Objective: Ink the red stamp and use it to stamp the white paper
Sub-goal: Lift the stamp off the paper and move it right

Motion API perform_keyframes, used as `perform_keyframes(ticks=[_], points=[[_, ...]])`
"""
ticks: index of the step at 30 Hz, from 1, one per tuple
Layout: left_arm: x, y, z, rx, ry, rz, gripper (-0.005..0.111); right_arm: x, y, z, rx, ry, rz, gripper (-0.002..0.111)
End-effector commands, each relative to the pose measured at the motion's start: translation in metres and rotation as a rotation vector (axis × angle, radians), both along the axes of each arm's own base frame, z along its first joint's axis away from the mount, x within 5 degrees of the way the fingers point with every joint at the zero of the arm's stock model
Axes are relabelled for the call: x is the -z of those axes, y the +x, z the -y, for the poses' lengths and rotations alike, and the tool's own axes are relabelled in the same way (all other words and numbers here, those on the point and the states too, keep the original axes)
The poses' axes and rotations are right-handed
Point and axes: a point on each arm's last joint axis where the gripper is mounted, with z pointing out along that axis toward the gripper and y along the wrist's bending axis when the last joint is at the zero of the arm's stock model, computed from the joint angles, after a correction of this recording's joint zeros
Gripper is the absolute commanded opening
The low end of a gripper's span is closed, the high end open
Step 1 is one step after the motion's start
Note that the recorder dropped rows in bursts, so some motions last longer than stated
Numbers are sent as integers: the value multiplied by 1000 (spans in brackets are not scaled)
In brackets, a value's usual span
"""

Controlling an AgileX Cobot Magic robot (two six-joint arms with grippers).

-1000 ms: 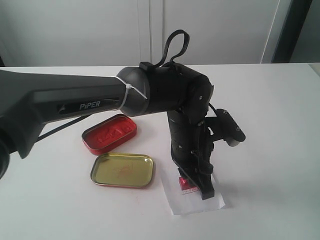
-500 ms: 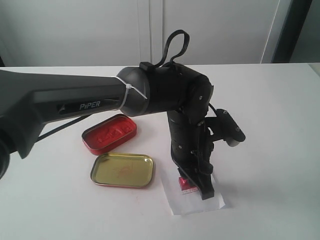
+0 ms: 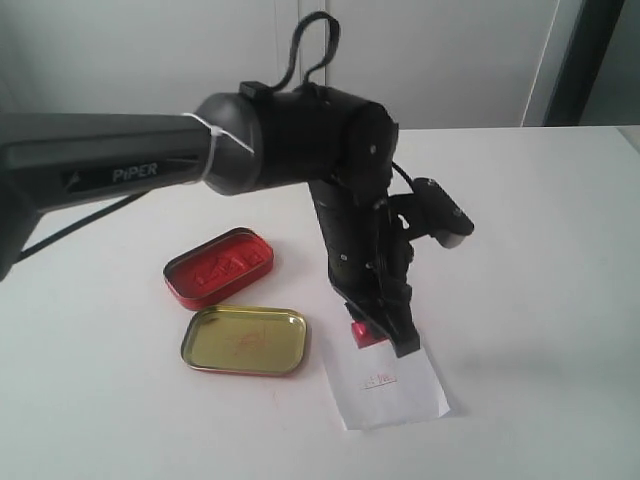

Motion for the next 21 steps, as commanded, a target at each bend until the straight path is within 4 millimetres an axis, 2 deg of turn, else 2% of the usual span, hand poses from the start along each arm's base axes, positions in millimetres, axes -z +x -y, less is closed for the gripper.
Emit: perform_keyframes(ticks=[1, 10, 14, 17, 21], points=[[-18, 8, -12, -75, -89, -70, 0, 0, 0, 0, 6, 2, 13, 0], [-35, 33, -27, -152, -376, -258, 0, 0, 0, 0, 6, 2, 13, 0], [-41, 39, -27, -165, -468, -283, 0, 0, 0, 0, 6, 2, 13, 0], [-37, 42, -26, -165, -474, -269, 0, 0, 0, 0, 6, 2, 13, 0], [-22, 47, -23, -183, -467, -294, 0, 0, 0, 0, 6, 2, 13, 0]])
